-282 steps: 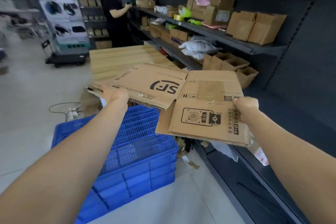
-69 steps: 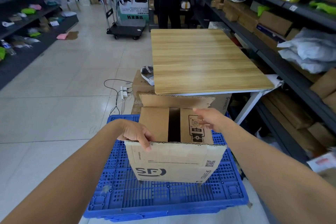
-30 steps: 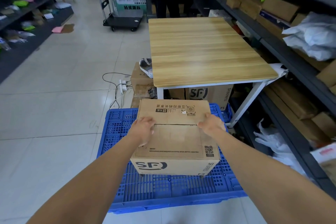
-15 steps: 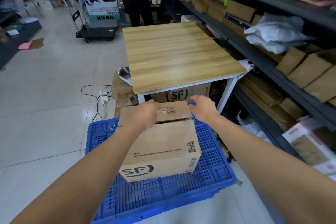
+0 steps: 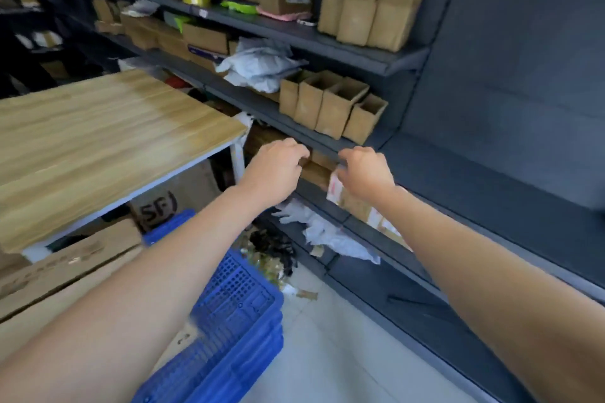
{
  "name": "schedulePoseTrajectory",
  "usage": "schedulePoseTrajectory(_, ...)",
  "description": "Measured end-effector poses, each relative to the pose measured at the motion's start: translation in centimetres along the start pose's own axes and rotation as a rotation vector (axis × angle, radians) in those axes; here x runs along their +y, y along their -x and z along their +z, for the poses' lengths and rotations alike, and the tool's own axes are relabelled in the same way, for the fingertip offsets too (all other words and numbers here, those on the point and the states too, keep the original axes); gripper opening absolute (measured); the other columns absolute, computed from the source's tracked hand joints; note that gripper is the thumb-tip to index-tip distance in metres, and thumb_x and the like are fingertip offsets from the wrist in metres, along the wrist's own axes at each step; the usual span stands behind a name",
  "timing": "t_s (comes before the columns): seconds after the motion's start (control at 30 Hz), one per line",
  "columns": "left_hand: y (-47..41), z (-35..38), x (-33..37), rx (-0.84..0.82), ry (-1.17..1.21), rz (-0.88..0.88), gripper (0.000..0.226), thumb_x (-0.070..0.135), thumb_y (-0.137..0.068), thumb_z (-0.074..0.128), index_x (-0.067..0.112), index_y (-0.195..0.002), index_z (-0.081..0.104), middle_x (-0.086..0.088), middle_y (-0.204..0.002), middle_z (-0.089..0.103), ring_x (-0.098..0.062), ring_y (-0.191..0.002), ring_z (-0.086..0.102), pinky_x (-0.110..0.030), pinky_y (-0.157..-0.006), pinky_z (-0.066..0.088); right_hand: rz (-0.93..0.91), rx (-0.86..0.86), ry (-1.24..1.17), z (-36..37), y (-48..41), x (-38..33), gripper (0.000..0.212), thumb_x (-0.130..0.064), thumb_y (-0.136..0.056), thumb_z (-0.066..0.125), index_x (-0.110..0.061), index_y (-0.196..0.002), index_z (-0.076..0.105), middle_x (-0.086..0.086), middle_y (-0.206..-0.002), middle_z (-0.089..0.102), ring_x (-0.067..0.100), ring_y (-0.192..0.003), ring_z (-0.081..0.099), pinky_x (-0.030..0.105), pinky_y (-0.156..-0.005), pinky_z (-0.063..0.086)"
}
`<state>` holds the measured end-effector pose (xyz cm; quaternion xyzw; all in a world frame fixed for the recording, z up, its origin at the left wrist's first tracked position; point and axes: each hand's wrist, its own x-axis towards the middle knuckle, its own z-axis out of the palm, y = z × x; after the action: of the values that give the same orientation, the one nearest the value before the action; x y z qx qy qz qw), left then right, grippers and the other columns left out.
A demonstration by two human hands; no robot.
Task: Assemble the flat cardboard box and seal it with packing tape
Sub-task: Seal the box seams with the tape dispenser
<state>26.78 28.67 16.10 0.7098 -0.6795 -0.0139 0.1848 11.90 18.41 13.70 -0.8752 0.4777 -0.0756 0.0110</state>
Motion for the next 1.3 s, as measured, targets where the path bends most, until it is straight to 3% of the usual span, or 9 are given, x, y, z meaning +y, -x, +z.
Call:
schedulePoseTrajectory(0.33, -11.8, 8.5, 29.1, -0.007, 0.052, 0.535, 0.035, 0.009, -0.096, 0.044, 0.011, -0.129, 0.055, -0.007, -0.128, 0.056, -0.025, -0.114, 0.052, -0.035, -0.098, 0.040, 0.557, 0.123, 0.162, -5.5, 9.6, 31.9, 0.030, -0.023, -0.094, 0.049, -0.007, -0.118, 0.057, 0.015, -0.117, 0.061, 0.033, -0.114, 0.052, 0.036, -0.090, 0.039)
schedulePoseTrajectory(0.63, -17.3, 15.5, 46.5, -0.017, 0.143, 0.724, 0.034, 0.007, -0.095, 0.045, 0.010, -0.127, 0.057, -0.006, -0.125, 0.059, -0.026, -0.112, 0.053, -0.032, -0.098, 0.035, 0.877, 0.086, 0.178, -6.1, 18.0, 52.3, 0.029, -0.020, -0.091, 0.052, -0.007, -0.115, 0.059, 0.017, -0.121, 0.061, 0.034, -0.117, 0.052, 0.036, -0.092, 0.040)
schedulePoseTrajectory(0.87, -20.6, 20.2, 52.1, -0.070, 0.080, 0.814, 0.025, 0.008, -0.093, 0.048, 0.006, -0.114, 0.061, -0.008, -0.113, 0.062, -0.028, -0.103, 0.055, -0.035, -0.097, 0.039, 1.042, 0.002, 0.058, -1.8, 19.9, 59.9, 0.031, -0.028, -0.098, 0.039, -0.008, -0.109, 0.059, 0.017, -0.117, 0.063, 0.035, -0.114, 0.054, 0.039, -0.092, 0.041)
schedulePoseTrajectory(0.93, -21.5, 21.6, 52.5, -0.088, 0.063, 0.822, 0.026, 0.009, -0.093, 0.048, 0.007, -0.116, 0.060, -0.006, -0.114, 0.061, -0.026, -0.104, 0.054, -0.033, -0.099, 0.038, 1.083, -0.050, -0.016, -0.1, 19.5, 61.3, 0.030, -0.027, -0.095, 0.044, -0.007, -0.115, 0.056, 0.016, -0.120, 0.062, 0.035, -0.115, 0.053, 0.038, -0.091, 0.042)
schedulePoseTrajectory(1.03, -23.1, 23.4, 53.0, -0.121, 0.057, 0.822, 0.025, 0.009, -0.093, 0.048, 0.008, -0.115, 0.060, -0.006, -0.115, 0.061, -0.026, -0.104, 0.054, -0.033, -0.099, 0.037, 1.166, -0.107, -0.133, 1.9, 18.6, 63.0, 0.047, -0.033, -0.088, 0.059, -0.007, -0.127, 0.049, 0.014, -0.124, 0.060, 0.035, -0.118, 0.052, 0.038, -0.090, 0.044)
schedulePoseTrajectory(1.2, -26.2, 25.8, 53.3, -0.153, 0.043, 0.817, 0.028, 0.012, -0.095, 0.046, 0.011, -0.120, 0.058, -0.004, -0.118, 0.059, -0.024, -0.107, 0.053, -0.030, -0.100, 0.036, 1.254, -0.114, -0.220, 4.9, 17.4, 65.3, 0.062, -0.036, -0.085, 0.063, -0.014, -0.137, 0.036, 0.014, -0.115, 0.064, 0.035, -0.109, 0.059, 0.036, -0.079, 0.046)
schedulePoseTrajectory(1.3, -27.6, 26.7, 53.1, -0.167, 0.035, 0.814, 0.028, 0.012, -0.095, 0.045, 0.010, -0.120, 0.058, -0.004, -0.118, 0.059, -0.024, -0.108, 0.053, -0.030, -0.100, 0.035, 1.352, -0.072, -0.315, 6.3, 17.0, 66.8, 0.061, -0.035, -0.084, 0.065, -0.011, -0.134, 0.039, 0.015, -0.115, 0.062, 0.037, -0.108, 0.059, 0.039, -0.086, 0.047)
